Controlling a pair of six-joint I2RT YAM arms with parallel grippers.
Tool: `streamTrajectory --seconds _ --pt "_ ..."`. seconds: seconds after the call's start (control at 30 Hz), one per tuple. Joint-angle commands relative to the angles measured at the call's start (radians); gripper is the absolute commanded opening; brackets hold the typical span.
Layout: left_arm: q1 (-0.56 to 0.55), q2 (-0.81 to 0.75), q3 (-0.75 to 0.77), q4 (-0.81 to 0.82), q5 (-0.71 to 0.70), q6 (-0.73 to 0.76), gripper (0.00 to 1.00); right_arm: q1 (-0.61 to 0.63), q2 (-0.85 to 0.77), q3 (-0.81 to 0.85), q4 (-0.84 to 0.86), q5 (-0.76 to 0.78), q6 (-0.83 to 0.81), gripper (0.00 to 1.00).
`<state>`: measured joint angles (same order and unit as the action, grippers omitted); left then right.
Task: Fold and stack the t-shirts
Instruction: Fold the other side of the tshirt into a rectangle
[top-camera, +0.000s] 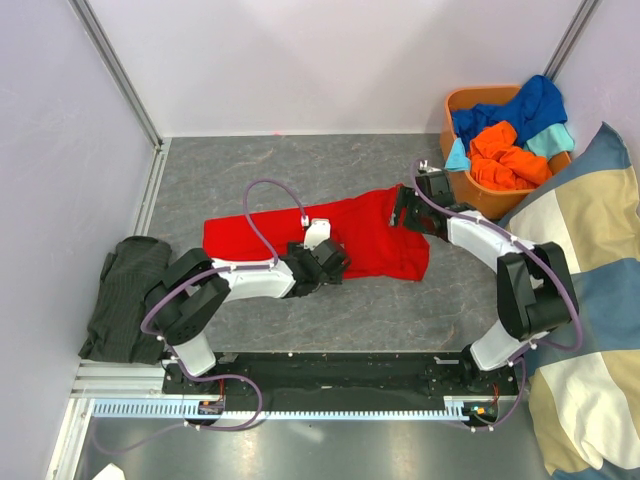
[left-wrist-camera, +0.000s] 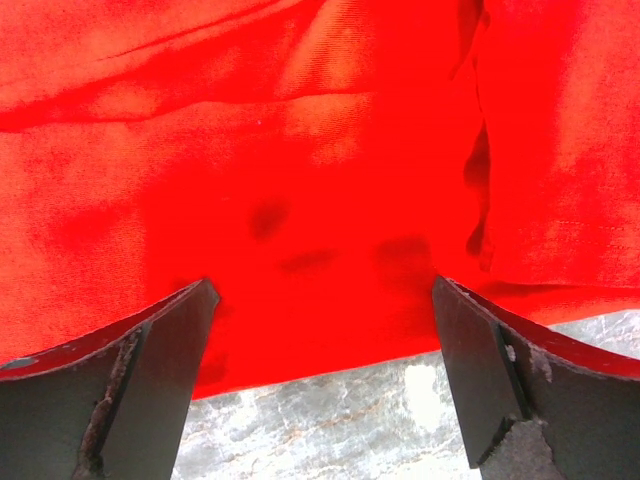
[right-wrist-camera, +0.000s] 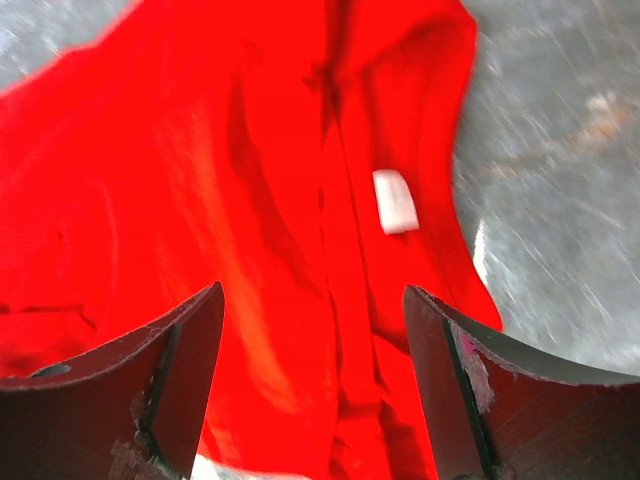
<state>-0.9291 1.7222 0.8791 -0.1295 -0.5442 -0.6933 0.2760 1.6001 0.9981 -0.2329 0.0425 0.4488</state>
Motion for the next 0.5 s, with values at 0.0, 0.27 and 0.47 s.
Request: streamTrajectory --seconds 0.0,0.27,0.47 --pt "-0.017 -0.013 -0.051 -0.217 0.07 -0.098 1.0 0.008 0.063 0.088 0.06 -0.039 0.019 0.81" --pt "-0.022 -0.286 0.082 -0.306 0.047 -0.045 1.0 0.032 0.061 0.137 0.04 -0.111 0.031 0.81" --pt "-0.017 -0.377 0.195 -0.341 0.003 0.04 1.0 0.083 0.017 0.154 -0.015 -0.132 0.011 0.82"
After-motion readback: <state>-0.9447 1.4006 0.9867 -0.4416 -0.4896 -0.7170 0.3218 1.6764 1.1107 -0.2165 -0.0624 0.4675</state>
